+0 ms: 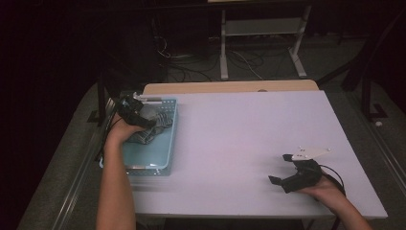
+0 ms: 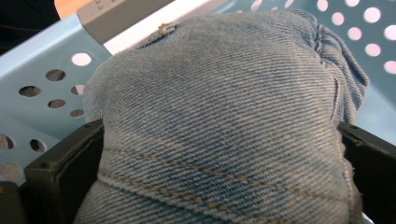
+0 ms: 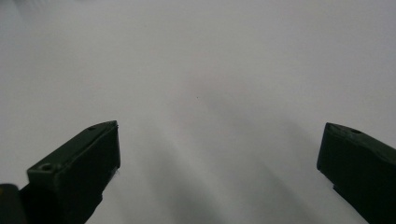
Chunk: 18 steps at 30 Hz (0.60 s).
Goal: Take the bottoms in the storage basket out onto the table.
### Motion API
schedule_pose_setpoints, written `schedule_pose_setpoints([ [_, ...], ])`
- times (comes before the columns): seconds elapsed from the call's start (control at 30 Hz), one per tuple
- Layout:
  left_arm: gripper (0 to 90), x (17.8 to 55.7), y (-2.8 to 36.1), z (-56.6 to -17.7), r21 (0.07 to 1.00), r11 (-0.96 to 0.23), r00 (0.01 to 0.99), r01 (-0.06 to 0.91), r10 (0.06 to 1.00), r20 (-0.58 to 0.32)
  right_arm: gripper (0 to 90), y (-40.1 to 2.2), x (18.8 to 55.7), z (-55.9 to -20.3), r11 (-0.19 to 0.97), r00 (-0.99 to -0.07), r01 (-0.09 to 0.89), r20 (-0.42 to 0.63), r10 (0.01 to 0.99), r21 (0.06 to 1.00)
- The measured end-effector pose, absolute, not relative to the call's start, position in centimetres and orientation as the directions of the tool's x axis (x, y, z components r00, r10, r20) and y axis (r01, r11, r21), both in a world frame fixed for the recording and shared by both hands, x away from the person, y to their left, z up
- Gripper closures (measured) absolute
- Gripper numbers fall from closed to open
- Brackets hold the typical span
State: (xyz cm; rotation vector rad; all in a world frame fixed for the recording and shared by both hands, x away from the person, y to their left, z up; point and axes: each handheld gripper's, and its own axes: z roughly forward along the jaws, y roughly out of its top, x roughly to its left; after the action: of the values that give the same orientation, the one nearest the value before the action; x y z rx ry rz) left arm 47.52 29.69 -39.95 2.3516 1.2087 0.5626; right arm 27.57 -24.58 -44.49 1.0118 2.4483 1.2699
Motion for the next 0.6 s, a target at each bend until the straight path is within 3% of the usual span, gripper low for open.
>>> schedule_pose_setpoints([
  [0.17, 0.0, 47.8, 29.5, -40.2, 0.51, -0.503, 0.51, 0.698, 0.849, 0.139, 0.0, -24.6, 27.6, -44.5, 0.395, -0.743, 0.482, 0.126, 0.657, 0.783],
  [0.33, 0.0, 48.1, 28.7, -41.0, 0.449, -0.534, 0.499, 0.716, 0.842, 0.206, 0.0, -24.6, 27.6, -44.5, 0.396, -0.745, 0.48, 0.125, 0.655, 0.783],
  [0.6, 0.0, 47.9, 29.0, -40.9, 0.475, -0.548, 0.518, 0.689, 0.83, 0.205, 0.0, -24.6, 27.6, -44.5, 0.397, -0.744, 0.482, 0.125, 0.657, 0.781],
])
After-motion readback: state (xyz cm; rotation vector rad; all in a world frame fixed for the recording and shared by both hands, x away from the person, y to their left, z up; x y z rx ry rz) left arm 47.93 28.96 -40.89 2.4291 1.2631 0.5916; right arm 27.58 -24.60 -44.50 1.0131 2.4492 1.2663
